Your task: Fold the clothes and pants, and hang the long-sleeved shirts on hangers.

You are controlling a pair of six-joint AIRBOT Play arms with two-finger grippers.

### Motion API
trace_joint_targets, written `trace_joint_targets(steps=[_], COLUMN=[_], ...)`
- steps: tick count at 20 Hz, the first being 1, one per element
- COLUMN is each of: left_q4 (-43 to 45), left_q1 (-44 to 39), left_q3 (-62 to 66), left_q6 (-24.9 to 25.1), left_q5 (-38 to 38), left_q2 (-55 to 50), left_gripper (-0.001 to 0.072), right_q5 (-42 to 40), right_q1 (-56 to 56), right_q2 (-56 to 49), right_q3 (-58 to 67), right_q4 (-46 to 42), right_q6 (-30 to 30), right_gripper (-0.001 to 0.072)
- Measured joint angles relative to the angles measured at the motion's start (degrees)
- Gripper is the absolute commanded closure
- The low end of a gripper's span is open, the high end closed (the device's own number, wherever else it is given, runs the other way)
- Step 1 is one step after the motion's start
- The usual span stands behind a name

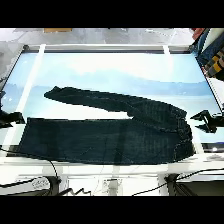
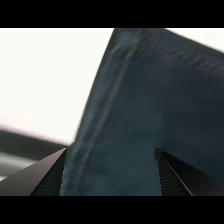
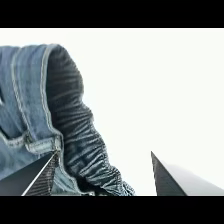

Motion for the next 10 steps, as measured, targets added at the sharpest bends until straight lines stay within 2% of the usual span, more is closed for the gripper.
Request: trace_joint_targets(steps=[6, 7, 8, 9, 10], left_q4=[-12.4, -13.8, -15.0, -15.8, -16.4], left_q1=[-0.2, -0.3, -0.5, -0.7, -1.1], left_q3=[0.0, 0.0, 0.0, 0.0, 0.0], left_q6=[1.2, 1.2, 1.3, 1.3, 1.4], left_q5=[3.8, 4.3, 5.0, 5.4, 6.0], left_q2=[-0.2, -0.2, -0.2, -0.2, -0.2], left_gripper=[0.0064, 0.0063, 0.0063, 0.0064, 0.0064], right_q5=[4.0, 4.9, 5.7, 6.2, 6.7], right_q1=[1.6, 2.5, 3.5, 4.6, 5.7], right_q2=[-5.0, -5.4, -5.8, -6.0, -6.2], right_q3=[-0.7, -0.7, -0.8, -0.8, -0.8], right_q4=[2.8, 3.3, 3.3, 3.4, 3.4], right_q6=[-10.1, -11.8, -13.4, -14.8, -15.8], right_gripper=[0.0042, 0.0184, 0.0415, 0.0529, 0.0538])
